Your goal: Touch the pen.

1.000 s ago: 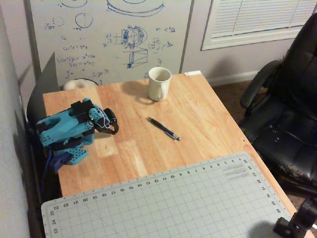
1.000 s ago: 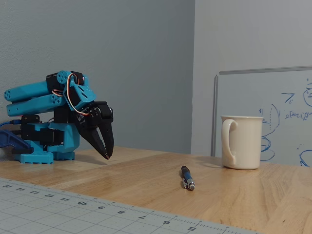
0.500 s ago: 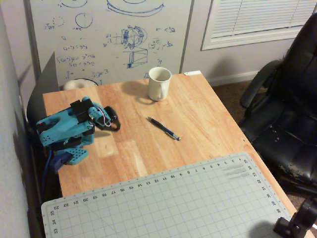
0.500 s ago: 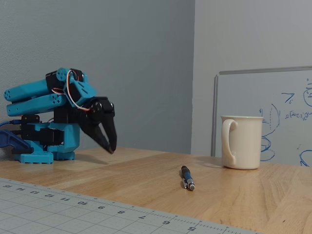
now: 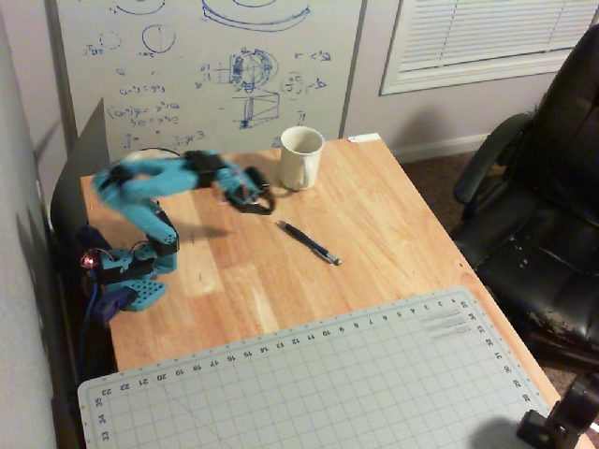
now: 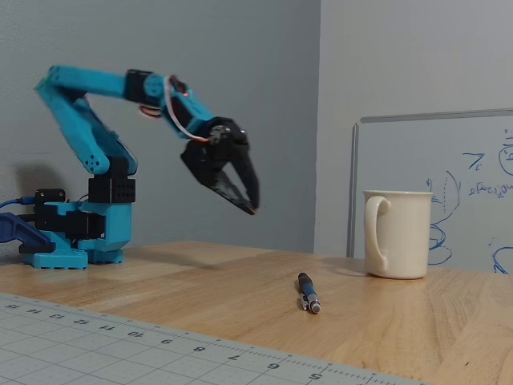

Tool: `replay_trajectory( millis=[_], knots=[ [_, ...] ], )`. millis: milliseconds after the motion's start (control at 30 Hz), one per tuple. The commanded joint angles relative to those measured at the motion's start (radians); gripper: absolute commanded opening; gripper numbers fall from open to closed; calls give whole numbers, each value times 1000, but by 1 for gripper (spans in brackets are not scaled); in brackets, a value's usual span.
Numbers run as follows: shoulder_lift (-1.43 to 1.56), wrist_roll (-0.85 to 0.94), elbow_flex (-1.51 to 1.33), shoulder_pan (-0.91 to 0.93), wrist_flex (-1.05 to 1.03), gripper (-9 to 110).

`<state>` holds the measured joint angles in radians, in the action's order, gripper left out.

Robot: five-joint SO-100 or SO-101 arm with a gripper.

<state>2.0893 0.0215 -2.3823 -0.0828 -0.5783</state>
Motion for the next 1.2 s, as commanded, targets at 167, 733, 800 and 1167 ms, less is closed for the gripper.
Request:
replay_trajectory(
  millis=[167,733,800,1167],
  knots=[
    [-545,8,505,118,40,1],
    [-607,8,572,163,52,1],
    [-607,8,572,163,54,1],
    [-723,8,650,92,54,1]
  ],
)
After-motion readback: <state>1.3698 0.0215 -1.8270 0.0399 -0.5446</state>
